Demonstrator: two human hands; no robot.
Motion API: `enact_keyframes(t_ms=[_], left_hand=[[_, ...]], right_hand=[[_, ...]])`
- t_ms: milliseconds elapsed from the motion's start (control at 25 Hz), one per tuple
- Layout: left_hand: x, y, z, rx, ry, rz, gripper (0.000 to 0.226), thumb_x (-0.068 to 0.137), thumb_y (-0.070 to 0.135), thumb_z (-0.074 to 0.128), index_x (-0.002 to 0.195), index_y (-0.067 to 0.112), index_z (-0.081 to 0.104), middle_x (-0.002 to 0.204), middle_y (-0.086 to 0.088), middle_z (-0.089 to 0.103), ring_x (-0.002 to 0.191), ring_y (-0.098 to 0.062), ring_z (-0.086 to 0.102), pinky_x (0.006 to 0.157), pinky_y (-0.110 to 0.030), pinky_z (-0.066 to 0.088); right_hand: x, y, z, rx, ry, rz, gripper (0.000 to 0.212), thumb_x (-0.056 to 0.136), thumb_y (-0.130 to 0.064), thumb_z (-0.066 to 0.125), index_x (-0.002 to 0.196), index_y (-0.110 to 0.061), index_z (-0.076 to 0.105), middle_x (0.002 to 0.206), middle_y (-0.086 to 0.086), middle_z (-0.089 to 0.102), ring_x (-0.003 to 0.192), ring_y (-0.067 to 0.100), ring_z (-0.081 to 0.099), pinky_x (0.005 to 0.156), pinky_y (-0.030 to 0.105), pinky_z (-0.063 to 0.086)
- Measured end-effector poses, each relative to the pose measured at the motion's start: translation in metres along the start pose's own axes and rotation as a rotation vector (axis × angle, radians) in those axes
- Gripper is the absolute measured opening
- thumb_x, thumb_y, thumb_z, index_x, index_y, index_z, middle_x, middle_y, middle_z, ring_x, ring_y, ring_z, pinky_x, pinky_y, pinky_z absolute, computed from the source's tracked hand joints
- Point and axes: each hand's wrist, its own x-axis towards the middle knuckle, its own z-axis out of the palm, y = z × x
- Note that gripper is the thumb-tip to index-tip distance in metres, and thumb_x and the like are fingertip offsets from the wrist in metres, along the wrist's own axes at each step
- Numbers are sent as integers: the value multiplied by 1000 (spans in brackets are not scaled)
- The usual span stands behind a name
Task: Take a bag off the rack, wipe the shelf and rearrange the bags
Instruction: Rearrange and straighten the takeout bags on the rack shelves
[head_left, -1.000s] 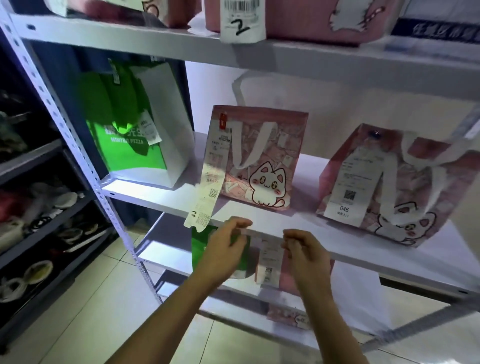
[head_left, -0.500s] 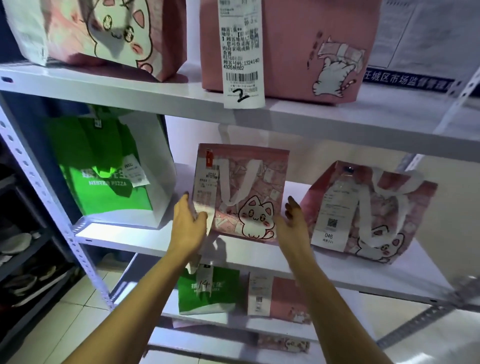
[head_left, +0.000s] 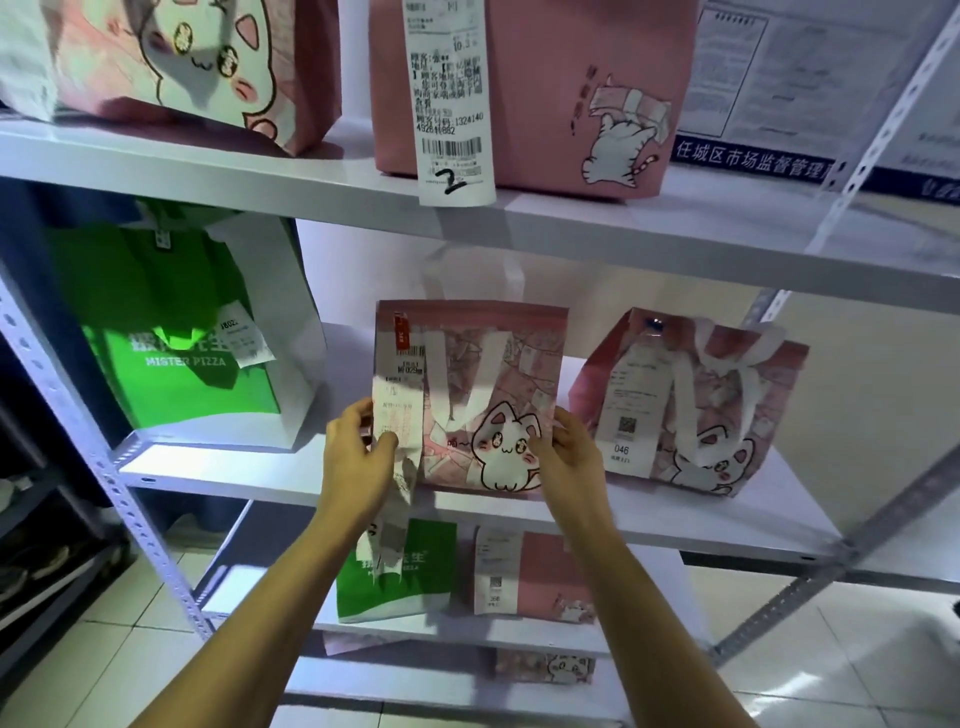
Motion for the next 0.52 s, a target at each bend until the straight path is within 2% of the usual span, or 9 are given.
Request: enact_keyframes(t_ms=[120,200,360,520], left_hand=[[-34,12,1,-13,41,19,35,97,10,54,130,20,50,129,-4,50,104,-11,58,76,-15,51],[-59,22,5,-35,66,25,32,97,8,54,127,19,51,128,-4,53,99,-6,59,64,-8,49],[-121,41,12,-128,144,37,27,96,12,60,120,23,56,124,-3,59,103,-13,62,60,-7,49],[-180,75,15,-137,160,83,27,93,11,64,116,26,60,120,2,63,102,-4,61,64,-7,46]], right_hand=[[-23,1,-22,52,13,-1,37,96,-12,61,127,-32,56,119,-8,69,112,14,65,102,34,51],[-39,4,-39,89,-1,9,43,97,-14,62,137,-28,54,127,-6,65,118,16,62,107,39,49],[-77,10,-83,51,1,-64,44,97,-21,63,138,-34,55,127,-11,67,118,10,62,105,46,50],[-118,3,-137,109,6,-143,46,97,-15,63,141,-26,55,127,-9,69,116,8,64,106,45,51]])
